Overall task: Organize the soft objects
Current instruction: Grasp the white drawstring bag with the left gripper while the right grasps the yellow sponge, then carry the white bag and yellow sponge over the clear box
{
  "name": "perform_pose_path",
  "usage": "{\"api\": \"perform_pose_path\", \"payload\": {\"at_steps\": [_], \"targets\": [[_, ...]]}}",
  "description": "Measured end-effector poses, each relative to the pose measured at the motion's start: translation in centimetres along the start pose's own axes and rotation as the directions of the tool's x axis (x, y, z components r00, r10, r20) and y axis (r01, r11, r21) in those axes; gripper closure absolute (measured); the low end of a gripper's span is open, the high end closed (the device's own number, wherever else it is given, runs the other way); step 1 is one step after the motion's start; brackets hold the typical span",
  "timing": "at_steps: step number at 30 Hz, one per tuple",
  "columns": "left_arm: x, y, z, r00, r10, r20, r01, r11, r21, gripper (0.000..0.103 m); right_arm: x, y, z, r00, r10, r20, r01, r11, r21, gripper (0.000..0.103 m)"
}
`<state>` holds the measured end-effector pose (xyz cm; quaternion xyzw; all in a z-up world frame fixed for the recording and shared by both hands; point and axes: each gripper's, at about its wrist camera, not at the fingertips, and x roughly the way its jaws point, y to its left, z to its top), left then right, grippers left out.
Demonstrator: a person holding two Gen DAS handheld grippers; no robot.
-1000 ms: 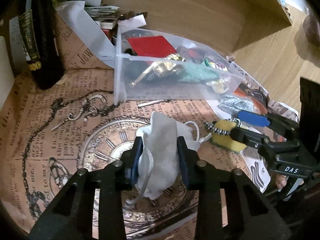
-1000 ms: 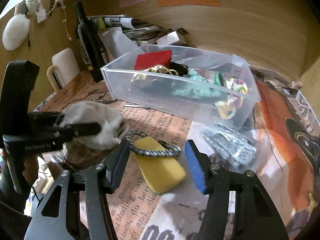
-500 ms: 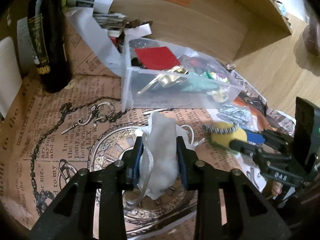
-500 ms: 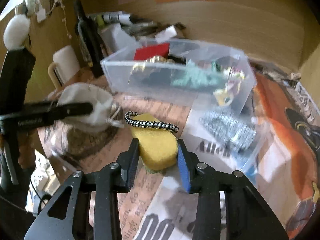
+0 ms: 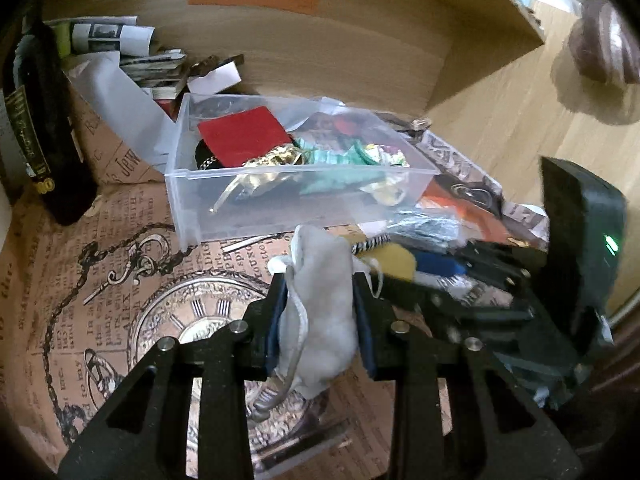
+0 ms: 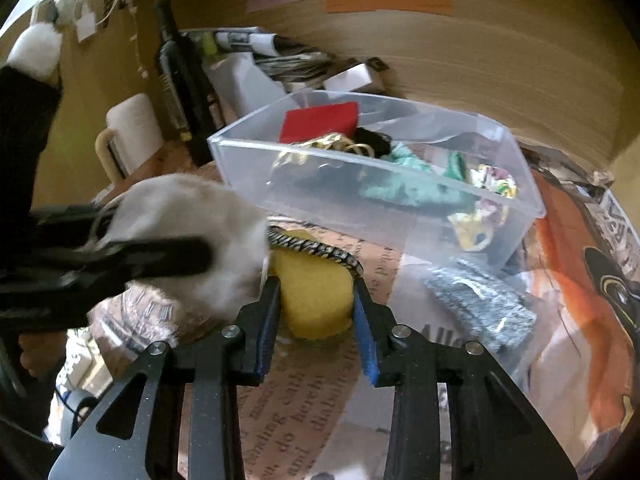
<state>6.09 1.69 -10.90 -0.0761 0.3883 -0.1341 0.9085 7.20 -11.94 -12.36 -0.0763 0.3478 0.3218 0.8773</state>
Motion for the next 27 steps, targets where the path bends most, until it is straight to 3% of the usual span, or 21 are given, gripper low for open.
{"api": "perform_pose_path", "payload": {"at_steps": [10, 18, 27], "targets": [[1.9, 1.4, 2.4, 0.998, 0.059, -0.003, -0.059, 0.998, -0.024, 0.072, -0.9, 0.3, -1.1, 0.999, 0.026, -0.022, -0.027, 0.998, -0.05, 0.074], [2.5, 1.9, 2.5, 0.997, 0.077, -0.014, -0.077, 0.997, -0.02, 0.077, -3.7, -0.6, -0.5, 0.998, 0.02, 0.051, -0.019, 1.0, -0.023, 0.075], [-2.6, 1.0, 4.4, 0.989, 0.08, 0.126, -0.08, 0.997, -0.007, 0.079, -5.9, -2.4, 1.9, 0.986, -0.026, 0.166, 0.021, 0.999, 0.032, 0.075]]}}
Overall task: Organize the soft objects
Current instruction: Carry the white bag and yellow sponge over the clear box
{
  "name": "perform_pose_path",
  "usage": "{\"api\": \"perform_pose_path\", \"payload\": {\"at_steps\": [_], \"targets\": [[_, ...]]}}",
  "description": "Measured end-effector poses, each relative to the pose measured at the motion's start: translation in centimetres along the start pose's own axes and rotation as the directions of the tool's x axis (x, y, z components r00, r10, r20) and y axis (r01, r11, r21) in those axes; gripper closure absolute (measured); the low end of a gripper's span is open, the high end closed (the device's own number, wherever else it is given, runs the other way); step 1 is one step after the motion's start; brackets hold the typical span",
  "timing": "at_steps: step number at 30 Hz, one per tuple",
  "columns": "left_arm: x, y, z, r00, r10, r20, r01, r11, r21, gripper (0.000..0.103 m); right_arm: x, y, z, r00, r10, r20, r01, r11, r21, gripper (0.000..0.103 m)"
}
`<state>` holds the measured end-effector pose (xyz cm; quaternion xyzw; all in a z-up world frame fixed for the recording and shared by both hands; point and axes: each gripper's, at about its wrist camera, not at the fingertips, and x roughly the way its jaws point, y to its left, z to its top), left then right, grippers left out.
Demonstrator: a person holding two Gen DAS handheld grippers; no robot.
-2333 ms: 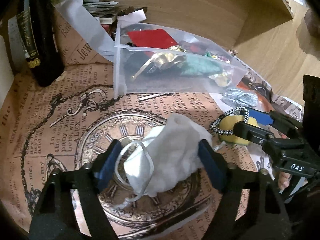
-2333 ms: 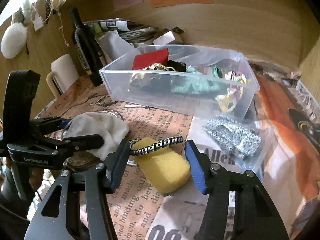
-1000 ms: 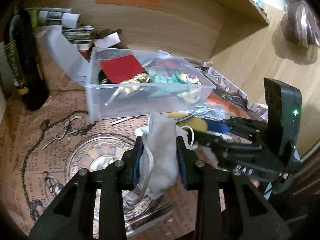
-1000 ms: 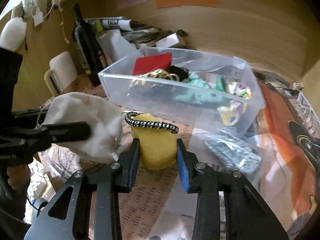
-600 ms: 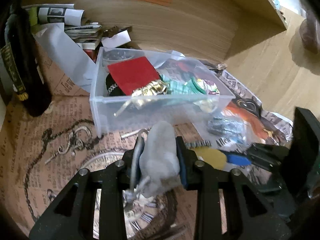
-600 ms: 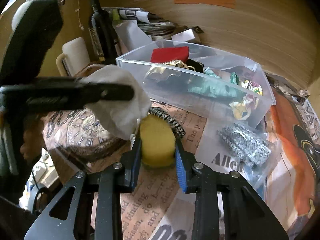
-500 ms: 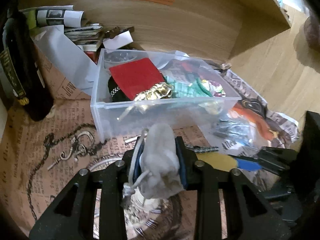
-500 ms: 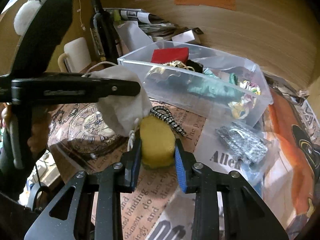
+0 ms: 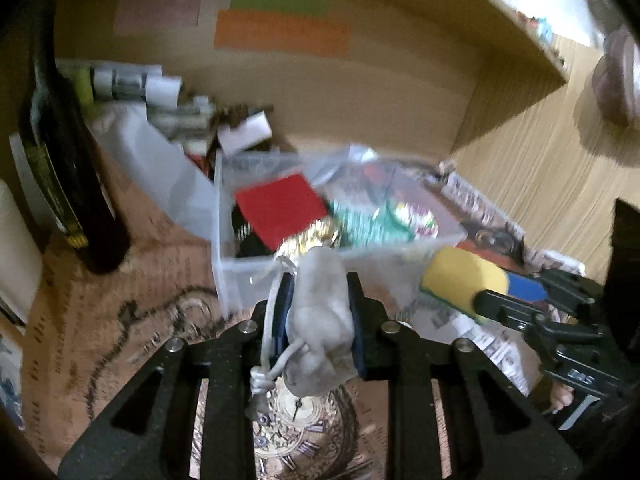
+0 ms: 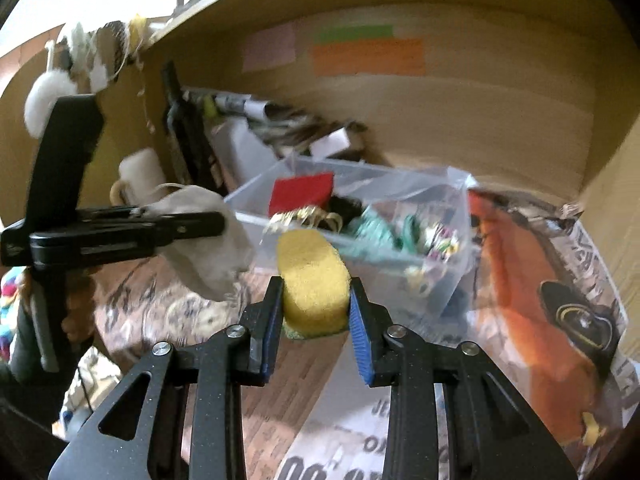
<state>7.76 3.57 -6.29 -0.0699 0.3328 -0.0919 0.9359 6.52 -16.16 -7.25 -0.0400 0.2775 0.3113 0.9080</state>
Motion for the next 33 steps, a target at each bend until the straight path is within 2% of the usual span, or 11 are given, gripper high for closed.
{"api": "perform_pose_path", "payload": {"at_steps": [3, 9, 15, 22, 25, 29, 33], "targets": [[-1.4, -0.4, 1.5, 0.998, 0.005, 0.055, -0.006, 1.0, 0.013, 0.079, -0.1, -0.7, 1.2, 0.999, -0.02, 0.036, 0.019, 1.0, 0.016, 0.075], [-2.5, -1.7, 4.8, 0.984, 0.037, 0.177, -0.044, 0.998, 0.035, 0.079, 0.3, -2.0, 3.6, 0.994, -0.066, 0.092, 0.063, 0.997, 0.043, 0.075], [-0.3, -2.4, 7.4, 0.975, 0.06, 0.214, -0.071, 0.997, 0.042, 0.078, 1.9, -3.0, 5.2, 0.988, -0.115, 0.106, 0.109, 0.993, 0.053, 0.074], [5.6, -2.7, 8.9, 0.992, 0.035, 0.119, -0.04, 0.999, 0.037, 0.078, 5.2, -4.3, 5.7, 0.987, -0.155, 0.048, 0.151, 0.986, 0.071, 0.074], [8.7, -2.6, 8.8, 0.999, 0.026, 0.047, -0.028, 0.999, 0.04, 0.078, 6.4, -4.9, 5.6, 0.987, -0.16, 0.015, 0.158, 0.984, 0.084, 0.074], [12.0, -2.1, 8.3, 0.999, 0.019, -0.046, -0.017, 0.999, 0.033, 0.078, 8.0, -5.2, 5.3, 0.986, -0.166, -0.033, 0.168, 0.983, 0.08, 0.074], [13.7, -1.6, 7.6, 0.995, 0.017, -0.097, -0.014, 0.999, 0.032, 0.078, 9.3, -5.3, 4.7, 0.983, -0.161, -0.084, 0.166, 0.984, 0.062, 0.074]]}}
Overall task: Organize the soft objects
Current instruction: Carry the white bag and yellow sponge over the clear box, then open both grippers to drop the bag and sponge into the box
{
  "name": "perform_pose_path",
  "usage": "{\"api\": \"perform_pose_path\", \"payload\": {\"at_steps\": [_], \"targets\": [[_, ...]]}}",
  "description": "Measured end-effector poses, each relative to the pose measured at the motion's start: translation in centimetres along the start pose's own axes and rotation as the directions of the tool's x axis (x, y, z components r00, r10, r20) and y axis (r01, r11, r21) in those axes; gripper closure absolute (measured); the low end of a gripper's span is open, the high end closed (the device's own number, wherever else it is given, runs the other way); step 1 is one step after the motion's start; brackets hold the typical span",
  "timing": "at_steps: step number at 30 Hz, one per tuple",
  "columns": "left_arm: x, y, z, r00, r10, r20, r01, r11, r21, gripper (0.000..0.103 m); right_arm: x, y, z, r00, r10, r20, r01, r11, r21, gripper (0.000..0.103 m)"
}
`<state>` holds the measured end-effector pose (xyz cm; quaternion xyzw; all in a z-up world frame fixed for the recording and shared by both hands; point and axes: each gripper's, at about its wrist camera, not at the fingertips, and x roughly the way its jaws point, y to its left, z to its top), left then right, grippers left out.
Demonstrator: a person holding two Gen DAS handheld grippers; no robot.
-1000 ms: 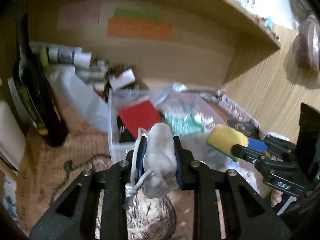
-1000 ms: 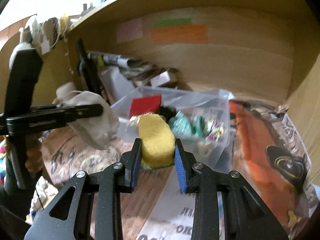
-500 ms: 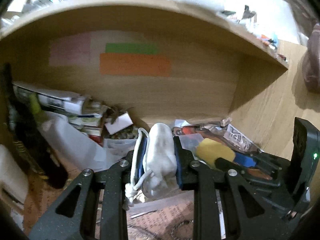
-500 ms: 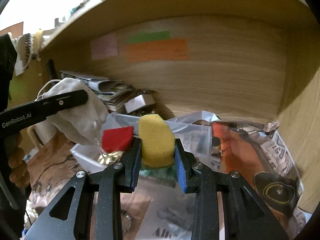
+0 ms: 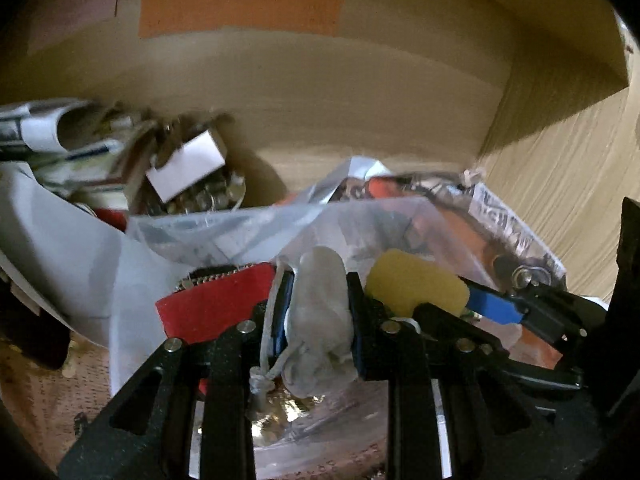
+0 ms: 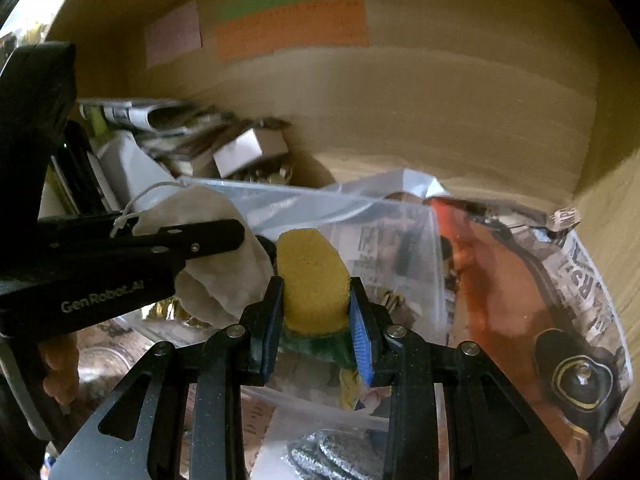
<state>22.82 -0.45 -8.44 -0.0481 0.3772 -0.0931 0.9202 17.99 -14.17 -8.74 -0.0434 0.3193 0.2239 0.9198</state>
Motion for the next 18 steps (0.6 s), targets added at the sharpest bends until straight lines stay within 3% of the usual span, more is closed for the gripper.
{"api": "perform_pose_path", "payload": {"at_steps": [2, 8, 10, 12, 18], "targets": [[0.2, 0.0, -0.3, 1.0, 0.005, -0.012, -0.005, 1.0, 0.001, 0.077, 0.5, 0.1, -0.1, 1.0, -0.002, -0.016, 0.002, 1.0, -0.013, 0.073], [-0.4, 0.3, -0.7, 1.0, 0.018, -0.013, -0.018, 1.0, -0.003, 0.051, 0.6, 0.2, -0.2, 0.999, -0.015, -0.037, 0.014, 1.0, -0.028, 0.072], [-1.1, 0.4, -1.0, 1.0, 0.024, -0.002, -0.024, 1.0, -0.002, 0.047, 0.5, 0.1, -0.2, 0.999, -0.012, -0.041, 0.011, 1.0, -0.023, 0.067], [-1.8, 0.5, -1.2, 1.0, 0.023, 0.005, -0.023, 1.0, -0.001, 0.043, 0.1, 0.1, -0.1, 0.999, -0.012, -0.034, 0.012, 1.0, -0.021, 0.056], [-5.0, 0.7, -1.6, 0.997, 0.042, 0.065, -0.042, 0.999, -0.008, 0.033, -2.2, 0.4, 0.1, 0.999, -0.027, 0.033, 0.029, 0.999, -0.037, 0.045]]}}
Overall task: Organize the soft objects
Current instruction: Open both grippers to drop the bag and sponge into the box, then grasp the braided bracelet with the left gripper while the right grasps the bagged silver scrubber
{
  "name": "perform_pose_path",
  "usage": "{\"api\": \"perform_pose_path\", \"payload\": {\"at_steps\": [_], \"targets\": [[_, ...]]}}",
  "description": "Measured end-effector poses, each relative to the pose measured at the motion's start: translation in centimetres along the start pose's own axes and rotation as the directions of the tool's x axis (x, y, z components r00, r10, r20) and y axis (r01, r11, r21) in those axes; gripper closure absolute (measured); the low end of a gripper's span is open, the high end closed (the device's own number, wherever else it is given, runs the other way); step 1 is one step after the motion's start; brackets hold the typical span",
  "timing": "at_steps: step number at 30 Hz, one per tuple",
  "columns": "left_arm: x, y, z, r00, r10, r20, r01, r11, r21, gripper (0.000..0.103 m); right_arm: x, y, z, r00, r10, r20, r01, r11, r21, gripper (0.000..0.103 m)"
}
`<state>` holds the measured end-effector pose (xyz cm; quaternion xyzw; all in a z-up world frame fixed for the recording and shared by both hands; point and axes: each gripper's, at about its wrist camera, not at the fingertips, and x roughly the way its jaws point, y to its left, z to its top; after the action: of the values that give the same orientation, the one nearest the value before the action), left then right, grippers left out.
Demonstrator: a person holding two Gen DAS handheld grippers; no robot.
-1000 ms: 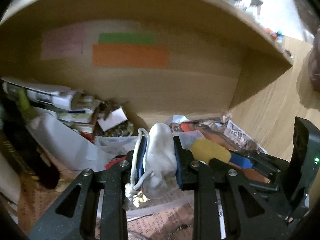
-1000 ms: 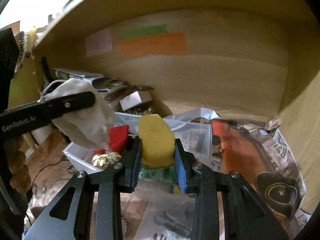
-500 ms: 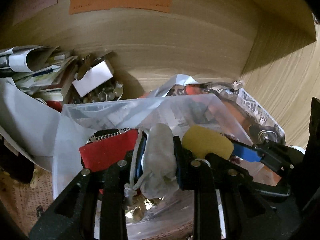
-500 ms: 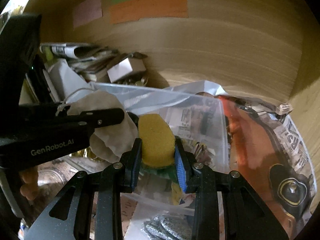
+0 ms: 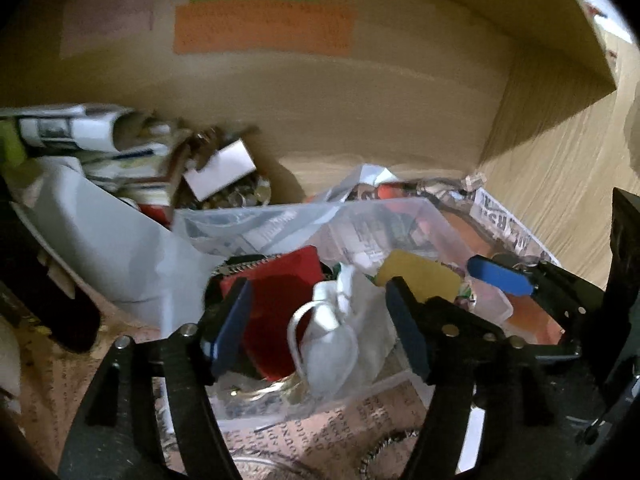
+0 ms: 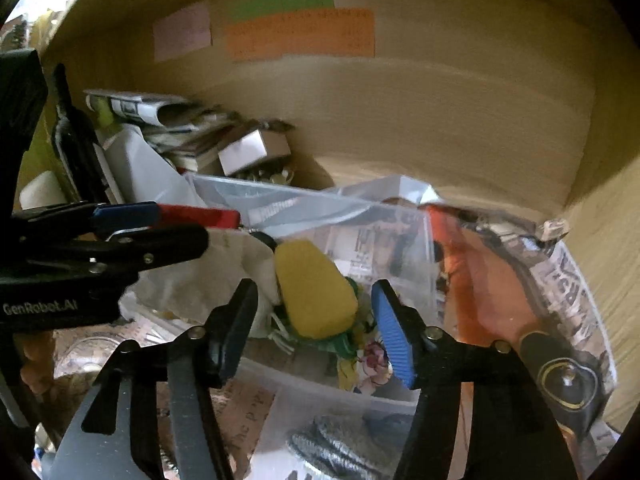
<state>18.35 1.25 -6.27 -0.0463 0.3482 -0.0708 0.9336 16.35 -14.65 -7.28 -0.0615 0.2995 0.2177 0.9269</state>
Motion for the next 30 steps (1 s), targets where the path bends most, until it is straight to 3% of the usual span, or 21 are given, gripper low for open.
{"api": "perform_pose_path", "payload": {"at_steps": [10, 13, 22, 30], "targets": [[-6.8, -0.8, -0.9, 0.988, 0.042, 0.151, -0.049, 0.998, 0.043, 0.005, -6.3, 0.6, 0.2, 0.988, -0.025, 0.153, 0.03, 0.999, -0.035, 0.027], [-7.6, -1.4, -2.1, 0.987, 0.054, 0.153, -0.067, 0.995, 0.078, 0.002, -7.5, 0.4, -0.5, 0.985, -0.032, 0.167, 0.038, 0.999, -0.035, 0.026], [-6.1, -2.6, -6.6, 0.999, 0.034, 0.022, -0.036, 0.992, 0.121, 0.002, -6.8, -0.7, -4.7, 0.997, -0.05, 0.059, 0.051, 0.999, -0.016, 0.026], [-2.7, -4.2, -9.7, 0.994, -0.006, -0.112, 0.021, 0.99, 0.138, 0.002, -4.1, -2.3, -7.7, 0.996, -0.04, -0.074, 0.042, 0.999, 0.026, 0.026]]}}
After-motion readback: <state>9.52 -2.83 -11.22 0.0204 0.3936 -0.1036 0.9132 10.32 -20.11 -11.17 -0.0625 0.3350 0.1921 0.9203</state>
